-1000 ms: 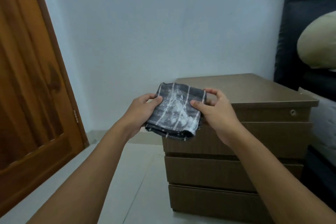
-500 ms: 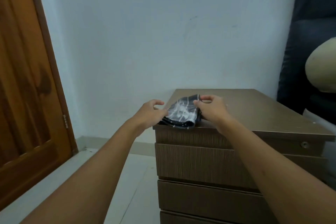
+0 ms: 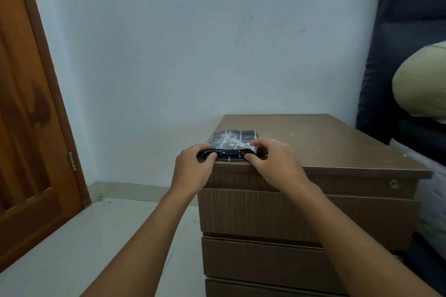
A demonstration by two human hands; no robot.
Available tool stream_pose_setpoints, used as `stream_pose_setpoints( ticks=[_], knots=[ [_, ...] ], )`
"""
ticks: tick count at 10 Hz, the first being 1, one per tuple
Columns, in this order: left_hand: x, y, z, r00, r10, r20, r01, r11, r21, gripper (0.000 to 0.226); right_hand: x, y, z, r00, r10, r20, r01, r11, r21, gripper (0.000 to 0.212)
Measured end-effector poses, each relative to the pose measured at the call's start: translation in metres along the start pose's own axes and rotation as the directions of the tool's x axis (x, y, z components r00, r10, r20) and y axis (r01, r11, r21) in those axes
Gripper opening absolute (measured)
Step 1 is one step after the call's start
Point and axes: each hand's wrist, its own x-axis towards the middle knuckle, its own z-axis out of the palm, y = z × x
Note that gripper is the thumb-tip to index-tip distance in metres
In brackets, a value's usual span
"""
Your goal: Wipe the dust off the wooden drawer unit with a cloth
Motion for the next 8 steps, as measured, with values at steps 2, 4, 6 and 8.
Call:
stream_pose_setpoints(
  ticks=[2, 4, 6, 8],
  knots=[
    [0.001, 0.003, 0.008, 0.997, -0.063, -0.034, 0.061, 0.997, -0.049, 0.028, -0.001, -0.003, 0.009, 0.997, -0.017, -0.080, 0.010, 0.996, -0.088, 0.036],
    [0.001, 0.006, 0.007, 0.997, -0.077, -0.012, 0.076, 0.997, -0.033, 0.030, -0.011, -0.007, 0.005, 0.998, -0.028, -0.056, 0.023, 0.997, -0.078, 0.041],
    [0.003, 0.024, -0.008, 0.989, -0.028, 0.145, -0.015, 0.957, 0.288, 0.045, -0.027, -0.004, -0.023, 0.999, 0.019, 0.041, -0.019, 1.000, 0.014, 0.044],
    [-0.005, 0.078, -0.028, 0.967, 0.123, 0.224, -0.178, 0.953, 0.245, 0.053, -0.025, -0.007, -0.068, 0.994, 0.108, 0.011, -0.108, 0.994, -0.015, 0.050]
  ],
)
